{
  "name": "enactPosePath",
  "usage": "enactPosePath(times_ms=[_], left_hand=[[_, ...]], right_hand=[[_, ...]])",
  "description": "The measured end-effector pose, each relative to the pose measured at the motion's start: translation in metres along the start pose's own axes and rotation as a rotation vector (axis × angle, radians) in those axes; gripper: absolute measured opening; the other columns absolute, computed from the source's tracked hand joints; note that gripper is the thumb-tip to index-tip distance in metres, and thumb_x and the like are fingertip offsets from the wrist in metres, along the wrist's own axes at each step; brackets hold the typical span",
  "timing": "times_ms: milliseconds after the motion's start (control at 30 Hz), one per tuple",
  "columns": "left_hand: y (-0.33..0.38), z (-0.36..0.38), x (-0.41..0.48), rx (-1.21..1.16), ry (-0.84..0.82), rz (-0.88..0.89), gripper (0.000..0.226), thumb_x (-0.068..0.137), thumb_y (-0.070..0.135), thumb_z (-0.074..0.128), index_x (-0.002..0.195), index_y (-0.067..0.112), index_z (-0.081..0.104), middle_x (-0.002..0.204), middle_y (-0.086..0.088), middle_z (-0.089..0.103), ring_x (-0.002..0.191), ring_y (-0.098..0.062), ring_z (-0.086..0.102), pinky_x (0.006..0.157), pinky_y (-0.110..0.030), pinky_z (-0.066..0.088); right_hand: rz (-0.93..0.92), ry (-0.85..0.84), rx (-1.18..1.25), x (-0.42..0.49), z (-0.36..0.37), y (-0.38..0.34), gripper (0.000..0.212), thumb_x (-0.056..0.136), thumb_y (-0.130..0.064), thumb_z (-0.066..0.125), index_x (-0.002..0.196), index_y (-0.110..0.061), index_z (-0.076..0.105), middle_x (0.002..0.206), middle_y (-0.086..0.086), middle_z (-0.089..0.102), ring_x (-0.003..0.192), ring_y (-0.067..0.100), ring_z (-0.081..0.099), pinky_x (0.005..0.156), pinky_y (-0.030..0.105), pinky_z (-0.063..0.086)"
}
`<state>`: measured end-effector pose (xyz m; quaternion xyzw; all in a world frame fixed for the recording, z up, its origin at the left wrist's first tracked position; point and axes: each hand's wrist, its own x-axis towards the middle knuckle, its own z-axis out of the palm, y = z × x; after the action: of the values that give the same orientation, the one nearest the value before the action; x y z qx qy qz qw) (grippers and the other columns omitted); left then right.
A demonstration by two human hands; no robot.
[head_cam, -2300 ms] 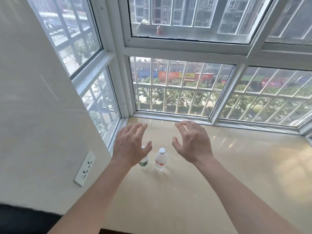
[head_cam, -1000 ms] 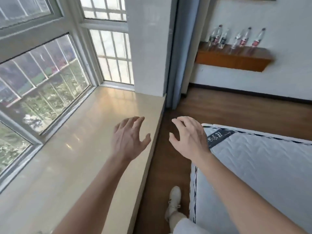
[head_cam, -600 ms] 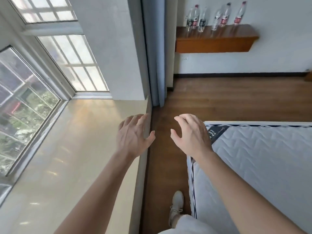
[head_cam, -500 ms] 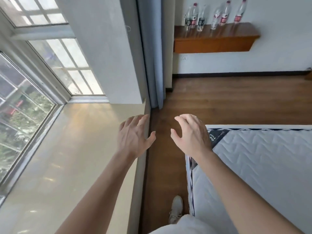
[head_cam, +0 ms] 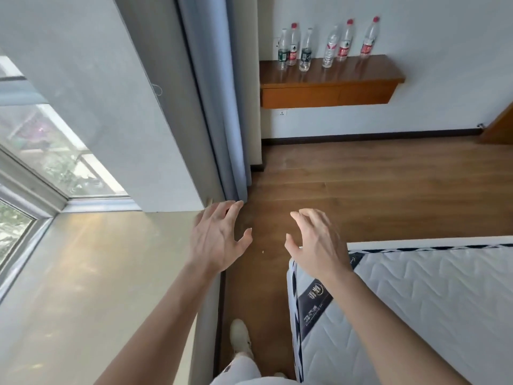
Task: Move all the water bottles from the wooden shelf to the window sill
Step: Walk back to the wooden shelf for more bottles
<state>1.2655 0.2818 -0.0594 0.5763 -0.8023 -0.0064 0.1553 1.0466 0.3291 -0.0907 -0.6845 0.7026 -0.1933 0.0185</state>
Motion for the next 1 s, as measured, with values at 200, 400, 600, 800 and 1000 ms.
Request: enactPosePath(times_ms=[200,400,600,800,1000], left_hand=[[-0.013,0.034,0.084,-0.011,-0.029,0.057,0.059,0.081,0.054,0.051,0.132,0.023,0.053,0.127,0.005,0.060,0.116,-0.023,0.056,0.094,-0.041,0.047],[-0.042,0.061,0.199,-0.013,-0.044,0.103,0.058,0.083,0.055,0.051,0.132,0.023,0.053,0.127,0.004,0.061,0.116,-0.024,0.056,0.094,-0.041,0.046],[-0.067,0.079,0.307,-0.049,-0.061,0.143,0.058,0.082,0.055,0.051,0.130,0.023,0.056,0.124,0.004,0.063,0.112,-0.023,0.058,0.092,-0.041,0.049],[-0.070,0.104,0.388,-0.099,-0.097,0.180,0.055,0.082,0.054,0.054,0.129,0.024,0.053,0.126,0.005,0.061,0.116,-0.023,0.056,0.092,-0.044,0.050],[-0.053,0.136,0.470,-0.118,-0.102,0.228,0.054,0.084,0.054,0.053,0.131,0.025,0.053,0.128,0.004,0.061,0.120,-0.022,0.055,0.098,-0.042,0.048]], right_hand=[[0.033,-0.014,-0.063,0.071,0.020,0.019,0.045,0.085,-0.041,0.056,0.123,-0.018,0.063,0.121,0.002,0.062,0.113,0.022,0.059,0.091,0.038,0.052],[0.097,-0.017,-0.106,0.184,0.043,0.026,0.046,0.087,-0.041,0.060,0.128,-0.019,0.062,0.127,0.002,0.061,0.117,0.021,0.057,0.094,0.038,0.053],[0.179,0.019,-0.142,0.288,0.063,0.029,0.045,0.085,-0.043,0.061,0.125,-0.021,0.064,0.127,0.001,0.063,0.115,0.022,0.060,0.094,0.038,0.051],[0.228,0.023,-0.164,0.355,0.074,0.051,0.044,0.084,-0.040,0.063,0.123,-0.019,0.066,0.125,0.004,0.065,0.115,0.024,0.062,0.099,0.039,0.050],[0.279,0.000,-0.189,0.418,0.083,0.096,0.046,0.086,-0.044,0.061,0.126,-0.020,0.064,0.127,0.004,0.064,0.118,0.023,0.061,0.103,0.040,0.049]])
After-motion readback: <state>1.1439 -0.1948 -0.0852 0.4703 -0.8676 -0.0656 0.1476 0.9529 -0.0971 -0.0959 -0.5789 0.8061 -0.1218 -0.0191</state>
